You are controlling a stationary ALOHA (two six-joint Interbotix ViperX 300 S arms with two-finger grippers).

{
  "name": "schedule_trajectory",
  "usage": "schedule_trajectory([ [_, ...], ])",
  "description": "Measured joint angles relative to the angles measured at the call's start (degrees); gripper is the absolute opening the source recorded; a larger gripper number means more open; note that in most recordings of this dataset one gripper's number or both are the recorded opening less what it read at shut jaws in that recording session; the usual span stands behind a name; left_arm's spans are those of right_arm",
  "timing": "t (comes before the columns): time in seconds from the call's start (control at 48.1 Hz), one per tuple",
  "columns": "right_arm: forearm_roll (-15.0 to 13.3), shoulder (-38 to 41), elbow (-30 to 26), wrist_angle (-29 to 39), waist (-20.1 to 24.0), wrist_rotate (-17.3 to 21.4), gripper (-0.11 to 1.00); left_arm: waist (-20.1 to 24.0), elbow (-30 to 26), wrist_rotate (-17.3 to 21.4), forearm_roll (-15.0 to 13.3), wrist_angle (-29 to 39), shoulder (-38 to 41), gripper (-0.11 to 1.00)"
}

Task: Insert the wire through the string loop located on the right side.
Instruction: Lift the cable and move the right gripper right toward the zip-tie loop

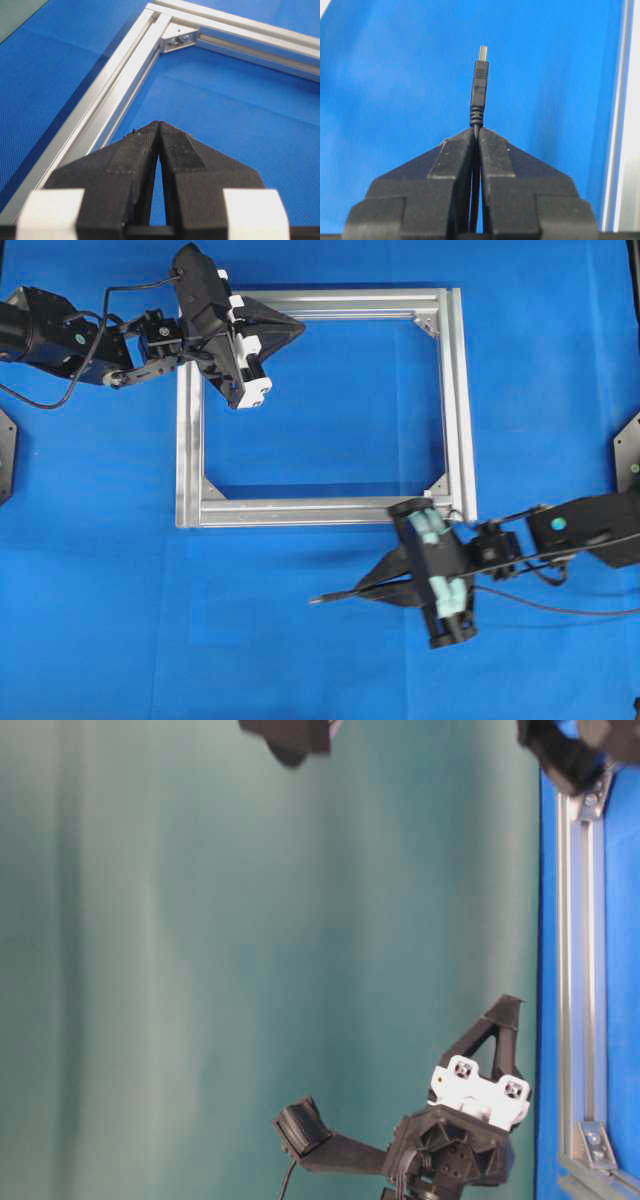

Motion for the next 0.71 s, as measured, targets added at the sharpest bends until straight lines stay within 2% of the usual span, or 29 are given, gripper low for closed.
schedule_trajectory([
  [0.499, 2.11, -17.05, 19.07, 0.62, 0.09, 0.44, -0.04, 0.0, 0.0, -0.09, 0.0, 0.0, 0.0, 0.0],
  [0.707, 2.2, -24.87, 24.7, 5.27, 0.26, 0.44, -0.04, 0.0, 0.09, -0.18, 0.09, 0.0, 0.0, 0.0],
])
